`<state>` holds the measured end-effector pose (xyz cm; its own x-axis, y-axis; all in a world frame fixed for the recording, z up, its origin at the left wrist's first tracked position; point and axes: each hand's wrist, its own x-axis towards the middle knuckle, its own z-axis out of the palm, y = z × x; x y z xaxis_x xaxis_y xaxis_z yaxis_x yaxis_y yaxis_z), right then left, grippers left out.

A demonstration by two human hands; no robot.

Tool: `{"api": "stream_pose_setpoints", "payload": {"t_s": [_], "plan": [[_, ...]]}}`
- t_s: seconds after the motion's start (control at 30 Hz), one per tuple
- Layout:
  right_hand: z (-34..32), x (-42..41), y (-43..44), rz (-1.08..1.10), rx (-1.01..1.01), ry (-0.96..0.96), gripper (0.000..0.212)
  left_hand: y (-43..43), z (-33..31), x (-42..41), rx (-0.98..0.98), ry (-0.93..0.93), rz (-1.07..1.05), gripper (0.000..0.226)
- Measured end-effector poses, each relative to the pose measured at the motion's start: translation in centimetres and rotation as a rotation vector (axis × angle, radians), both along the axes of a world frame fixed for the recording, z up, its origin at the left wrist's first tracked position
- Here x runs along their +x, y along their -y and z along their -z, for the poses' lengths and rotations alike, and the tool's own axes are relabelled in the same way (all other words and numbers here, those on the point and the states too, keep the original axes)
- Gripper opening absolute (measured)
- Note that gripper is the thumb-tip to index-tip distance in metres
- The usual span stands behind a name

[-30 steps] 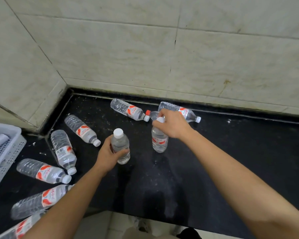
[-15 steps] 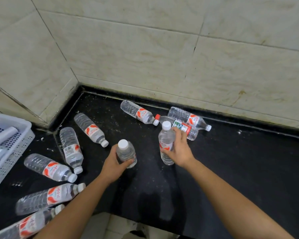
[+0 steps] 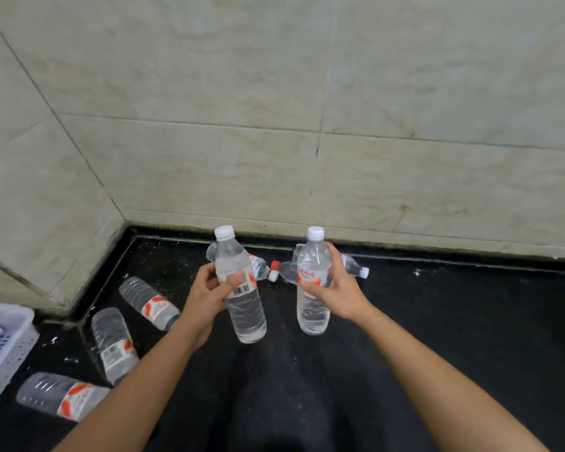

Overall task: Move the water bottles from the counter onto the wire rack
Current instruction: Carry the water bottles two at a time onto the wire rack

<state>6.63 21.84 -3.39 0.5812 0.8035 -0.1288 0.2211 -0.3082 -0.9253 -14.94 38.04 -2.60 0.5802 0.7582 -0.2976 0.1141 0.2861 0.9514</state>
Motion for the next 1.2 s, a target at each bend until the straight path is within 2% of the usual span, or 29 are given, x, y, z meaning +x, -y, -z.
{"api": "stream_pose_setpoints", "payload": {"t_s": [0.13, 0.2, 0.27, 0.33, 0.43, 0.53, 0.63, 0.77, 0.83, 0.93, 1.0, 1.1, 1.2], "plan": [[-1.6, 0.7, 2.4, 0.175, 0.113, -0.215, 0.085, 0.9, -1.4, 2.1, -0.212, 0.178, 0.139, 0.055], [-1.9, 0.5, 4.6, 0.265, 0.163, -0.317, 0.076, 2.1, -1.5, 3.3, -0.346, 0.221, 0.18, 0.057], [-2.2, -0.1, 7.1, 0.366, 0.205, -0.385, 0.063, 3.9, -1.9, 4.9, -0.41, 0.243, 0.225, 0.053], [-2.4, -0.8, 10.0, 0.476, 0.239, -0.417, 0.062, 6.0, -1.8, 6.8, -0.415, 0.232, 0.323, 0.05], [-2.8, -1.8, 15.2, 0.645, 0.275, -0.403, 0.063, 9.7, -2.1, 9.4, -0.389, 0.172, 0.464, 0.063], [-3.9, -2.4, 21.3, 0.805, 0.28, -0.366, 0.063, 14.6, -2.7, 11.9, -0.353, 0.15, 0.595, 0.092], [-5.5, -3.0, 27.7, 0.947, 0.284, -0.28, 0.065, 20.8, -3.2, 14.5, -0.307, 0.158, 0.652, 0.087], [-6.0, -2.3, 37.0, 1.149, 0.302, -0.18, 0.04, 30.9, -4.2, 17.1, -0.223, 0.174, 0.708, 0.07], [-5.9, -1.5, 42.3, 1.218, 0.324, -0.154, 0.046, 36.5, -4.9, 18.3, -0.192, 0.193, 0.751, 0.057], [-6.2, -0.2, 50.5, 1.273, 0.337, -0.094, 0.054, 45.1, -5.8, 20.4, -0.153, 0.217, 0.808, 0.05], [-6.7, 0.5, 55.8, 1.304, 0.323, -0.023, 0.057, 50.4, -6.2, 21.8, -0.153, 0.232, 0.845, 0.056], [-7.8, 1.7, 63.0, 1.34, 0.28, 0.043, 0.065, 57.7, -7.0, 23.5, -0.129, 0.221, 0.9, 0.077], [-9.0, 3.3, 68.7, 1.361, 0.273, 0.083, 0.064, 63.4, -7.9, 25.2, -0.146, 0.223, 0.952, 0.085]]}}
